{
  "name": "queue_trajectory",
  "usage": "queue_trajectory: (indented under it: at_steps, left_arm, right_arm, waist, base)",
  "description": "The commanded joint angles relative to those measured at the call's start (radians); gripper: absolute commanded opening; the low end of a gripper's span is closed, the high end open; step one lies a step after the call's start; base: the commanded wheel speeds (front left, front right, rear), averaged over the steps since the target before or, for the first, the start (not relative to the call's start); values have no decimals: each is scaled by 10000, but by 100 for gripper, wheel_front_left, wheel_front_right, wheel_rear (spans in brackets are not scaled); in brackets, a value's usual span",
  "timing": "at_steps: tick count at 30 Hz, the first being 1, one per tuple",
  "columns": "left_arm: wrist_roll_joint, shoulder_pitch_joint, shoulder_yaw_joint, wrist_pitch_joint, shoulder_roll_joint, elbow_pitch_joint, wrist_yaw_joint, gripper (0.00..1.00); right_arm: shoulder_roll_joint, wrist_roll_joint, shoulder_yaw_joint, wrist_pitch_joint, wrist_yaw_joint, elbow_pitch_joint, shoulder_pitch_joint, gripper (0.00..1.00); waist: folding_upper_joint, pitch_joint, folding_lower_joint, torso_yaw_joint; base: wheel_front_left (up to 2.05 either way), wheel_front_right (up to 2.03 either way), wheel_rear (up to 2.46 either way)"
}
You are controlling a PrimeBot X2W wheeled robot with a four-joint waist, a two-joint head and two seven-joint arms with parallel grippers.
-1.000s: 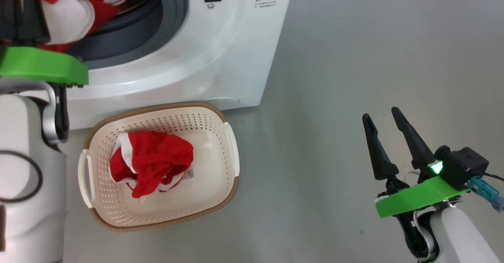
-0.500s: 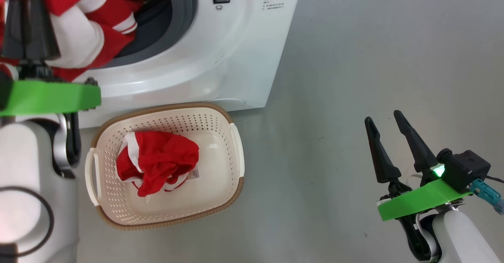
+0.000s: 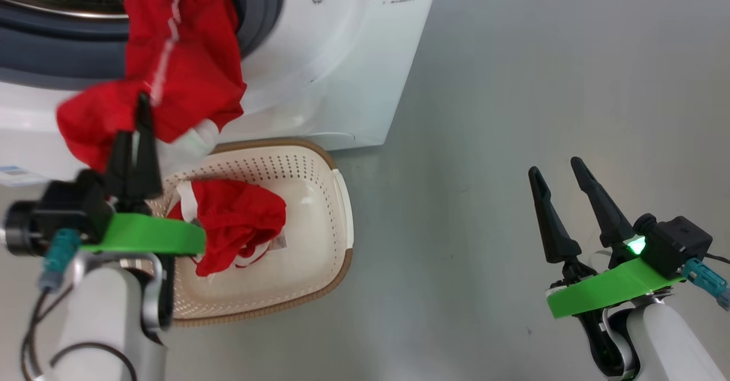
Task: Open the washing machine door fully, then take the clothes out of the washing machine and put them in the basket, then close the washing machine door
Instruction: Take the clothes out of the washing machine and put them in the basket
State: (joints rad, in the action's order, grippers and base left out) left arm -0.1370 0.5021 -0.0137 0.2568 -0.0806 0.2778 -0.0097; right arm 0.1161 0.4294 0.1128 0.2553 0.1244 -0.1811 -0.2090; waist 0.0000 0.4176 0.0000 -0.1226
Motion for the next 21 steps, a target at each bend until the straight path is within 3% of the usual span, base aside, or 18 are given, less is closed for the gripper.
queue_trajectory:
  at_steps: [1,10,21]
  left_arm:
    - [-41,-182,-193,49,-184,-134,-56,0]
    - [-22,-127,-25,49,55,1717,-152,0]
    - [353,1326,-186,49,-85,4399,-473,0]
  right_arm:
    - [29,-17,202,65,63,265,-22,100]
    - [-29,-15,238,65,63,349,-380,100]
    - [-173,3,254,65,63,496,-1045,100]
  waist:
    - [0,177,0,-1]
    - [0,931,0,-62]
    - [0,2308,0,-254]
  base:
    - [0,0,0]
    - [0,0,0]
    - [0,0,0]
